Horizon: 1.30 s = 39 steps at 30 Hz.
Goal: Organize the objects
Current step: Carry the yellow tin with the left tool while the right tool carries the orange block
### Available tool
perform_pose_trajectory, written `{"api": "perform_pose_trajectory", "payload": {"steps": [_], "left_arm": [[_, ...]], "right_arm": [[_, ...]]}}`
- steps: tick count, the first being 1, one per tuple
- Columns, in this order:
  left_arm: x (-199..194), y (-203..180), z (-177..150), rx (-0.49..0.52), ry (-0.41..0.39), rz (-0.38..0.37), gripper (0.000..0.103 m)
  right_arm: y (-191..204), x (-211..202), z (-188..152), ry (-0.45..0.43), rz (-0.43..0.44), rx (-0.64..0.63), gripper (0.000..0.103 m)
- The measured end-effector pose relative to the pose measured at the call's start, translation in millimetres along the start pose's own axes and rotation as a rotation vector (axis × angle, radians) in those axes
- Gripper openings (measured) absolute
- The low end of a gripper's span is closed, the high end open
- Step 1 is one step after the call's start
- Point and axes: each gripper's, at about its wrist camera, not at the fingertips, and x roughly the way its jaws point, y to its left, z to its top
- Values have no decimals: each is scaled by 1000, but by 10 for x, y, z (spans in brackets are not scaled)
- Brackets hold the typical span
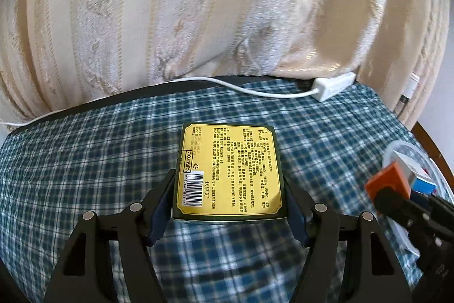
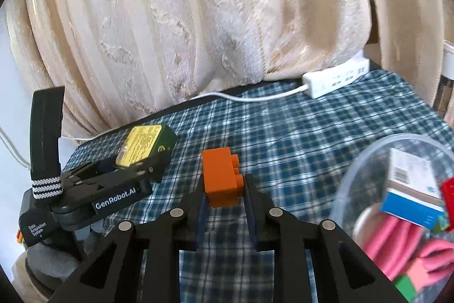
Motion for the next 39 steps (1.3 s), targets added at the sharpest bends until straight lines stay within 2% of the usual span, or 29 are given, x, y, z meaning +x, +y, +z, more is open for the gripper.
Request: {"api": "perform_pose_trajectory", "payload": {"steps": [11, 20, 29, 39], "left_arm": [[-259, -481, -103, 68, -2, -93, 69], [-404, -793, -184, 112, 3, -140, 69], [-497, -1137, -264, 167, 16, -197, 70], [-527, -1506, -326, 215, 38, -266, 70]], "right_arm": [[-503, -575, -76, -92, -93, 80, 25], [-908, -873, -240, -105, -179, 132, 25], [-1221, -1092, -370, -120, -228, 178, 25], [-1541, -1069, -484, -89, -272, 225, 25]]}}
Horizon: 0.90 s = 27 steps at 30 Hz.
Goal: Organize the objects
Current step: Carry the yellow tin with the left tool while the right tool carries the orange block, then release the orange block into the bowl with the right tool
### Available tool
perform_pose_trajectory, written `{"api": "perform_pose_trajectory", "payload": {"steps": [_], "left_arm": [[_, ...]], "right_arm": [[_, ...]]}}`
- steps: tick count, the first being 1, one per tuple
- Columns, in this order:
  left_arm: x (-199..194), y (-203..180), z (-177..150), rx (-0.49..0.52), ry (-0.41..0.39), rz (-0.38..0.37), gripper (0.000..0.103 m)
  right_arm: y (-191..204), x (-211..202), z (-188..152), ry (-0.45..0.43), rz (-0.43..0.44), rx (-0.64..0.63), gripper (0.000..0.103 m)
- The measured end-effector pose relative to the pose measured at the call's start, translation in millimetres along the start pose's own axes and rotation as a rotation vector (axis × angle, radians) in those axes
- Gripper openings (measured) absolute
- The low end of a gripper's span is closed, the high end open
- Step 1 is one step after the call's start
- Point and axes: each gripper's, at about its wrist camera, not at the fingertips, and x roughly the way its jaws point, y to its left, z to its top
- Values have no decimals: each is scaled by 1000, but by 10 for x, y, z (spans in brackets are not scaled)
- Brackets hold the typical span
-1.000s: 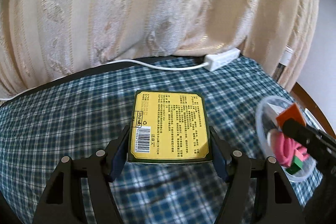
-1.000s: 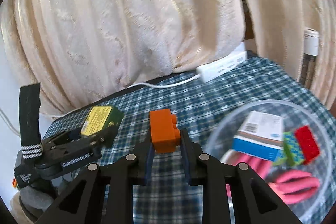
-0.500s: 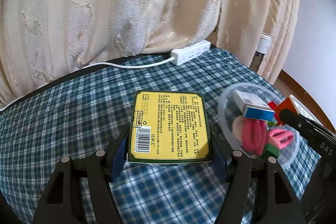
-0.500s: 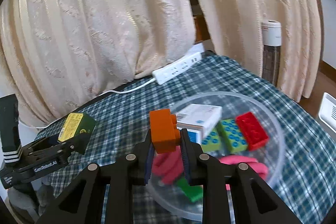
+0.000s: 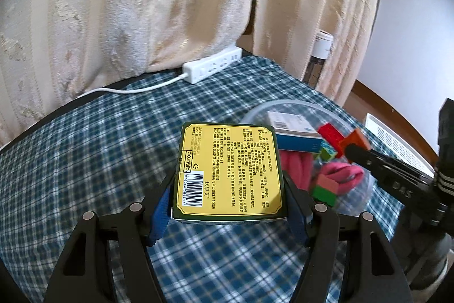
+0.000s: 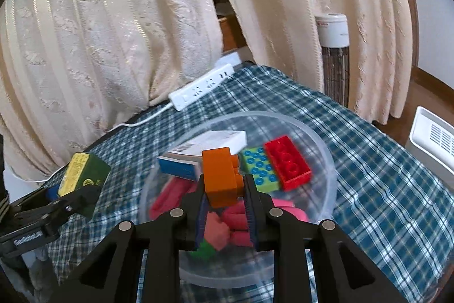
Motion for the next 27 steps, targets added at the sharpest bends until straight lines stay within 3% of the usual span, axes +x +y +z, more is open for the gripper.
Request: {"api": "perform_pose_trajectory", "payload": {"steps": [16, 27], "left_arm": [[149, -382, 33, 62, 29, -57, 70], [245, -598, 63, 97, 46, -84, 70]], "right_arm": [[-241, 161, -1, 39, -20, 12, 25], [-352, 119, 17, 21, -41, 25, 27]]}}
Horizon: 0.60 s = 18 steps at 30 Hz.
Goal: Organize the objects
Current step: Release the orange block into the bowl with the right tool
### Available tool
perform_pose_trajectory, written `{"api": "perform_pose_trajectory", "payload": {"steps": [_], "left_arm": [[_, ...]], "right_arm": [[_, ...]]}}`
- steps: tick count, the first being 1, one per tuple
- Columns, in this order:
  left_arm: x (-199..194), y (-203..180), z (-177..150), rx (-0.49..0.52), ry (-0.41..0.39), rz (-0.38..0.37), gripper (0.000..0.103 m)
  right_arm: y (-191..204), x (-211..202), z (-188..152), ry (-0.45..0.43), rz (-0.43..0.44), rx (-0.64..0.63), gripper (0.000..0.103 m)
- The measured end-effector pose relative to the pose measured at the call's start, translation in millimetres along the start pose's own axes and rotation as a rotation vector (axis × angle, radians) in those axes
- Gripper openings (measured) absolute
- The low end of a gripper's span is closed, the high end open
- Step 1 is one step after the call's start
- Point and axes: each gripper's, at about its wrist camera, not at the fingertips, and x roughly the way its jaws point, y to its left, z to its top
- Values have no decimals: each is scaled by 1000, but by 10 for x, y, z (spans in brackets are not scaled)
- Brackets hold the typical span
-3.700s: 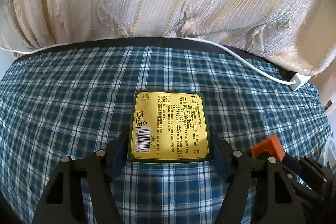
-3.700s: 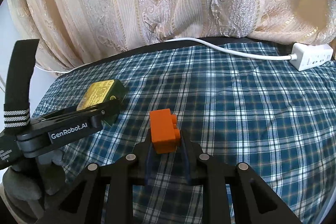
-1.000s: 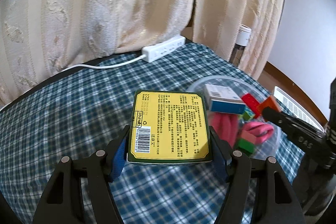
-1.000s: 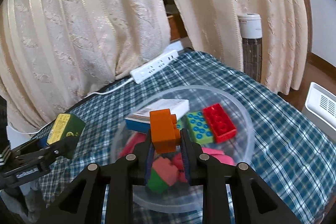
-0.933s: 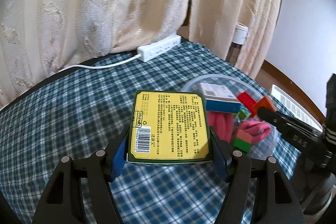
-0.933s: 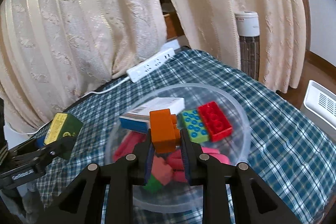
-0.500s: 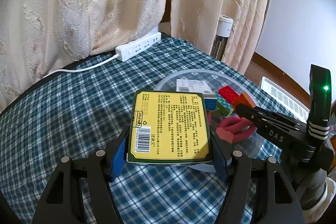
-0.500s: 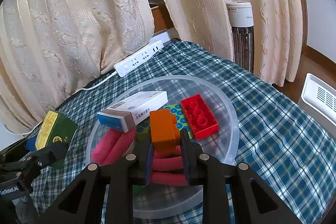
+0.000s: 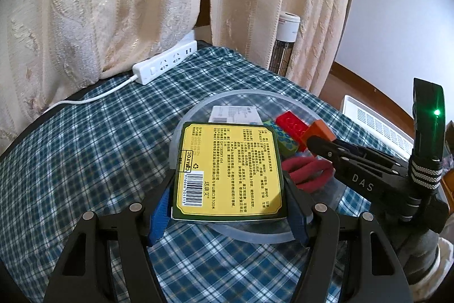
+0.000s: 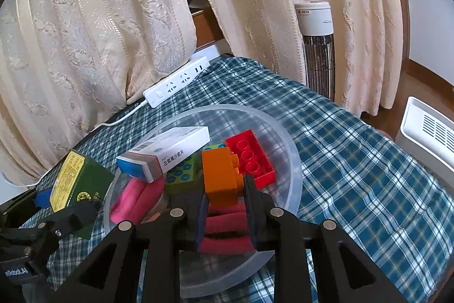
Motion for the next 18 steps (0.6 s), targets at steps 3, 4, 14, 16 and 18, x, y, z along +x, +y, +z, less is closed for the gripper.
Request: {"api": "perform_pose_trajectory", "payload": {"steps": [3, 4, 14, 16, 18], "left_arm": [[31, -44, 6, 7, 7, -3, 70], [40, -55, 7, 9, 9, -3, 70], [124, -217, 42, 40, 20, -25, 70], [148, -272, 53, 50, 22, -37, 70], [169, -332, 71, 61, 22, -50, 70]], "right_arm": [[-11, -11, -13, -10, -10, -6, 29], [-18, -14, -18, -12, -11, -5, 30], [-121, -93, -10, -39, -9, 9, 30], [-152, -110, -11, -43, -7, 14, 30], [-189, -140, -10, -50, -5, 22, 30]]}}
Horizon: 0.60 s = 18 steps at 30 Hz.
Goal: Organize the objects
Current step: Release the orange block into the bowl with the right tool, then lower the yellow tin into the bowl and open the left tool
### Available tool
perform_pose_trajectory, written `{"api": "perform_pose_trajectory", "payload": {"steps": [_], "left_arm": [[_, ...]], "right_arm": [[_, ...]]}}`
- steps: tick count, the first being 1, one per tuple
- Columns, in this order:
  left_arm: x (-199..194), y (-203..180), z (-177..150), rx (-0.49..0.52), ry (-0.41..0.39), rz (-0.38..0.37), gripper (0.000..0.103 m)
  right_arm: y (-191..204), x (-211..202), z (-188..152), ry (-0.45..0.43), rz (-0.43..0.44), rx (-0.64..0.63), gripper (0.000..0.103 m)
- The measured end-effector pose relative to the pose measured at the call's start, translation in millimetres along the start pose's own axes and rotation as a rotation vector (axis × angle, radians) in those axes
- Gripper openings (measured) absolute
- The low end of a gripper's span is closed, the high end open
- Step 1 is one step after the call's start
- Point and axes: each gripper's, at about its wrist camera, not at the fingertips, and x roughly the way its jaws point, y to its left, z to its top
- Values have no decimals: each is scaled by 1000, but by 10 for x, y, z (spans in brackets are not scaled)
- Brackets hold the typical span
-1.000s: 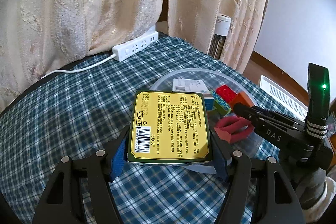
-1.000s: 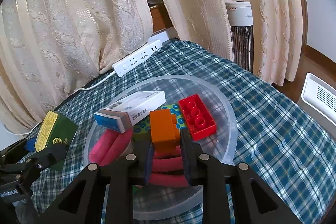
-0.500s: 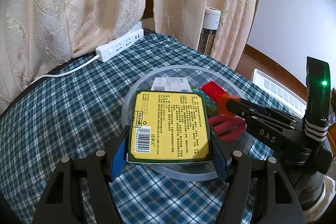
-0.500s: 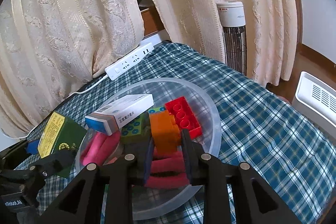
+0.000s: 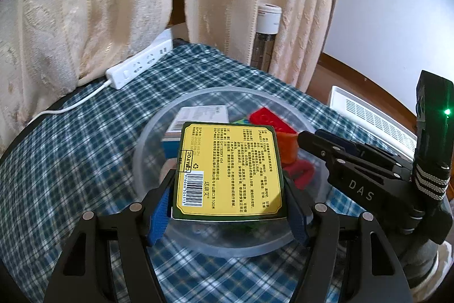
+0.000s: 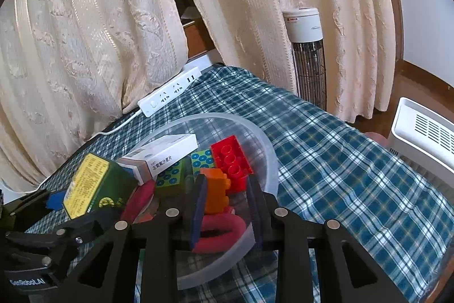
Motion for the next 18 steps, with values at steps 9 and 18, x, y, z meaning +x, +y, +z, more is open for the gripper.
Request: {"api": "perform_pose_trajectory", "payload": {"steps": [9, 18], "left_arm": [[152, -167, 105, 20, 11, -51, 70], [333, -227, 181, 29, 15, -73, 70]], "right_arm": [[-157, -83, 6, -20, 5, 28, 30], [-269, -52, -22, -12, -1, 57, 30]]}}
